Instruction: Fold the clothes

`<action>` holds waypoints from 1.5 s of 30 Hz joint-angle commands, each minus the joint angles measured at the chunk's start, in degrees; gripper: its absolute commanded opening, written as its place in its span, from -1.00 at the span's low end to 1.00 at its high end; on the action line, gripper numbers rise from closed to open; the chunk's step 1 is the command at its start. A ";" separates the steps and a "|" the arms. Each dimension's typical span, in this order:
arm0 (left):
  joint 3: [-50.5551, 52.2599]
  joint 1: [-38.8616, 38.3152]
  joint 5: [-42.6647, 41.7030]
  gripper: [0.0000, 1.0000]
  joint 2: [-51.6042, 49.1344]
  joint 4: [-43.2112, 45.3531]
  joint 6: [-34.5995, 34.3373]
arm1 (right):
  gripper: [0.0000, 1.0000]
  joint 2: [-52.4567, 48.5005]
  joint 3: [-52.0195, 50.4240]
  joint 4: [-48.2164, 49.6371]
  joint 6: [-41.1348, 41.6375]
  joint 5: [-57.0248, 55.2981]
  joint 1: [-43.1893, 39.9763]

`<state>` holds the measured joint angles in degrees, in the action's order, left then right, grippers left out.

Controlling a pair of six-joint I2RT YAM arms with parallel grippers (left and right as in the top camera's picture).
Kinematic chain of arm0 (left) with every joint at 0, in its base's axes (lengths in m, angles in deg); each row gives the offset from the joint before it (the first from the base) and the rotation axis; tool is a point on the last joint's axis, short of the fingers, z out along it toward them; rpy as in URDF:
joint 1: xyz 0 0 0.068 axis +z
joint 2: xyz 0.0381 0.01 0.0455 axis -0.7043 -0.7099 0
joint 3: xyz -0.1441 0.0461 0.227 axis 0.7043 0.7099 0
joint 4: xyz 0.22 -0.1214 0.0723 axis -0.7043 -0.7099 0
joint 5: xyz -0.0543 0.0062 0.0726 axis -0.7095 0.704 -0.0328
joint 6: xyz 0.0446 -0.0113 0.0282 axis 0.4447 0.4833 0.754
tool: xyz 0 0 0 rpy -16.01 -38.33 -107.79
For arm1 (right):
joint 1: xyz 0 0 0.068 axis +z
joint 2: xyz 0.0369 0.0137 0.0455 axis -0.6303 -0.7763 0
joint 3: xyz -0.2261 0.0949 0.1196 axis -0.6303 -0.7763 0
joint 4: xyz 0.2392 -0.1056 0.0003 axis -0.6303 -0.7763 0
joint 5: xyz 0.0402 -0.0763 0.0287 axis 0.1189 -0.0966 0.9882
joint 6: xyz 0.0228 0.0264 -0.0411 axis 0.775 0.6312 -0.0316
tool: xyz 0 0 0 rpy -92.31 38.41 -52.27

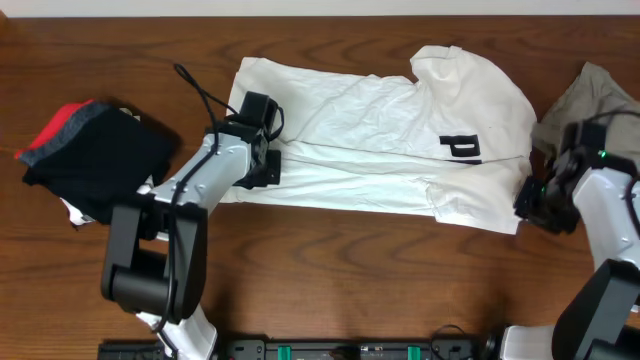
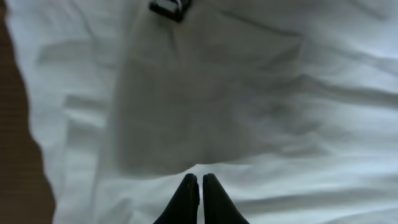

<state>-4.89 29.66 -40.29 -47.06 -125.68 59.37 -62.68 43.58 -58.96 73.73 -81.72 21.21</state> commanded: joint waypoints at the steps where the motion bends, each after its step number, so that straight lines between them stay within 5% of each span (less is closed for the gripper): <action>1: 0.02 -0.13 -0.76 -0.85 -0.96 0.17 1.22 | -0.21 -0.28 -2.82 3.19 1.03 -1.14 -1.33; 18: 0.02 -0.13 -0.76 -0.83 -1.01 0.17 1.20 | -0.13 -0.52 -9.14 17.49 1.05 -6.03 -2.10; 20: 0.02 -0.13 -0.76 -0.83 -1.01 0.13 1.20 | -0.28 -0.52 -10.43 19.98 1.05 -6.01 -2.10; 23: 0.02 -0.13 -0.76 -0.83 -1.01 0.17 1.20 | -0.97 -0.52 -11.10 22.01 1.05 -6.08 -2.10; 36: 2.54 -0.13 -0.74 -0.84 -1.03 2.12 1.22 | -0.82 2.73 -7.61 33.79 1.53 -22.47 -2.10; 45: 6.73 -0.13 -0.74 -0.83 -1.03 5.53 1.20 | -0.70 2.71 -7.63 36.50 -4.02 -23.12 -2.10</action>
<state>-0.17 29.64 -40.86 -47.06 -120.37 60.27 -60.85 35.03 -22.65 71.59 -102.50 19.48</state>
